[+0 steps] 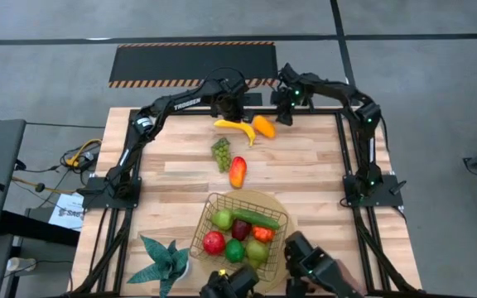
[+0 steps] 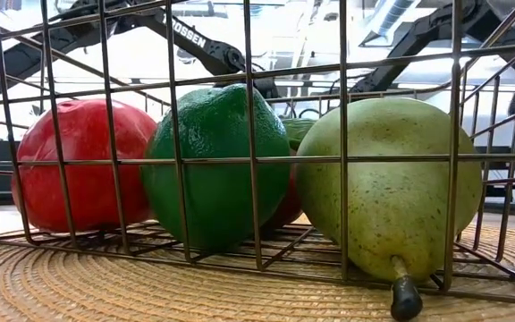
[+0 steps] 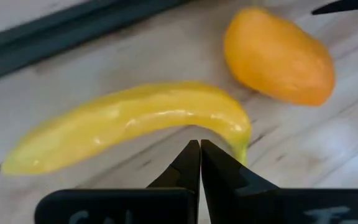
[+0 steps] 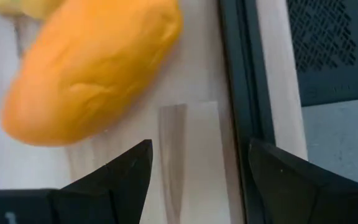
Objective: Build produce basket
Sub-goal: Put the yellow mango into the wire basket
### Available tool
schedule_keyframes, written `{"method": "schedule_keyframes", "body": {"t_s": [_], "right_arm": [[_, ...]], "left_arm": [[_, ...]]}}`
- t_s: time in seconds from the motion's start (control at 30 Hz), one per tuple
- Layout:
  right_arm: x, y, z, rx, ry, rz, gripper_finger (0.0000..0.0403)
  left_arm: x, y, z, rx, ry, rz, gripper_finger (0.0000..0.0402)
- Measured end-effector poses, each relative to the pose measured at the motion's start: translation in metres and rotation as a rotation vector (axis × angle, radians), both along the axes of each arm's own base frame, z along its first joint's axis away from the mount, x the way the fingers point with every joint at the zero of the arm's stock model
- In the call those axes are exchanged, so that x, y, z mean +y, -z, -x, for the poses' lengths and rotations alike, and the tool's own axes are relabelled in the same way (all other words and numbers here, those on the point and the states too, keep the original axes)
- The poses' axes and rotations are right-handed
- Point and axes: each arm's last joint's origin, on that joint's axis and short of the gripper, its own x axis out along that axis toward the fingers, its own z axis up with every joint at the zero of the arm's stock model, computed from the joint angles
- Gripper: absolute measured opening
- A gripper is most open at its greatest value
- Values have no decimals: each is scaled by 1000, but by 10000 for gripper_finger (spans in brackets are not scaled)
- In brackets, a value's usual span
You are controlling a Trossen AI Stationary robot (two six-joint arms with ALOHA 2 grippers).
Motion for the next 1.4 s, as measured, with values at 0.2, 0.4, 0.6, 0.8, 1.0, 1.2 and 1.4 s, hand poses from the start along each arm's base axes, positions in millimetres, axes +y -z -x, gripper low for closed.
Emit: {"method": "schedule_keyframes", "body": {"t_s": [0.2,0.4,0.6,0.8,1.0,1.2,1.4], "right_arm": [[31,1,-34,-12,-185,-9,285],[61,-6,-45,61,-339,-40,285],[75,-52,-38,11,-301,-5,285],[76,-118,-31,-218,-66,116,286],[94,-135,-41,-300,446,-200,286],[122,-115,-72,-200,605,-199,287],[134,-73,-94,-63,646,-262,324]], "left_arm": [[-20,5,-11,4,91,61,0],[-40,5,-16,-33,202,191,0],[-64,-17,-22,-24,279,109,0],[-83,-88,2,-103,306,-7,0],[-109,-133,32,-28,277,-141,19],[-138,-166,67,107,268,-268,111],[-166,-201,101,86,221,-336,223]]}}
